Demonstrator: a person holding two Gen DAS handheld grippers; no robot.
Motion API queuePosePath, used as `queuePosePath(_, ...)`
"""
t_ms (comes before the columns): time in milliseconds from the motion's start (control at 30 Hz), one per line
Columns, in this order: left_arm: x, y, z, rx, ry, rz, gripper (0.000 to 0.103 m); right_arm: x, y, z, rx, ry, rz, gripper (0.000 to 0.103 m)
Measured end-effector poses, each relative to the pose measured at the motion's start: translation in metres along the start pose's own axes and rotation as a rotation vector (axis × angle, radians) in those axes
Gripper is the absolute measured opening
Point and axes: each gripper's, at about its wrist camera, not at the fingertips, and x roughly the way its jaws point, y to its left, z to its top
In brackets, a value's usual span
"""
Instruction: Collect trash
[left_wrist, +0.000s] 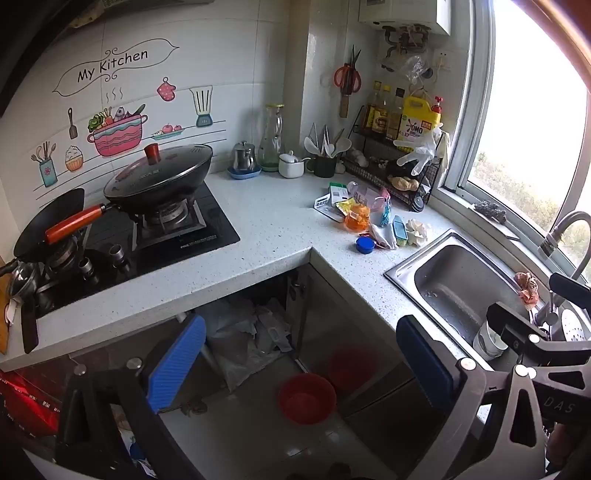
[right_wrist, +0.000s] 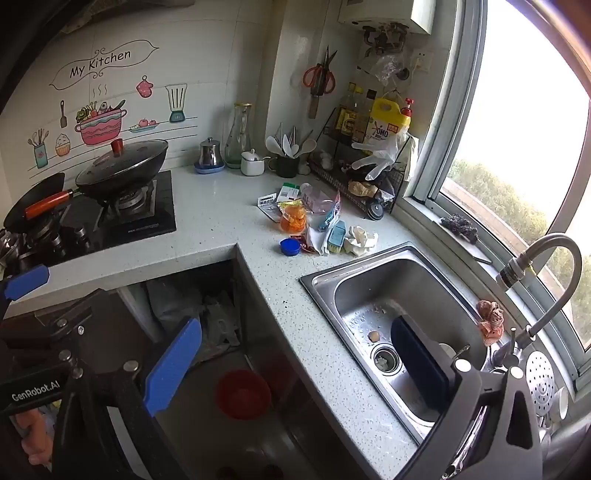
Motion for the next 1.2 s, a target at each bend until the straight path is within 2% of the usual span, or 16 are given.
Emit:
queuePosePath(800, 0.0015, 0.0023, -0.0023, -0.010, 0.007, -0.004, 0.103, 0.0043, 0.0020, 0.0011, -0.020, 0.009, 0.013, 0.103)
queuePosePath(1000, 0.0009, 0.0004, -0.0036, -0.006, 0.008, -0.002, 0.103, 0.0005, 0.0009, 0.0003, -0.024, 0.001, -0.023, 0.103)
queuePosePath(1200, 0.0002, 0.0025, -0.0049, -0.008, 0.011, -0.006, 0.103, 0.0015, 0.0019, 0.0001, -0.011, 0.013, 0.003, 0.103)
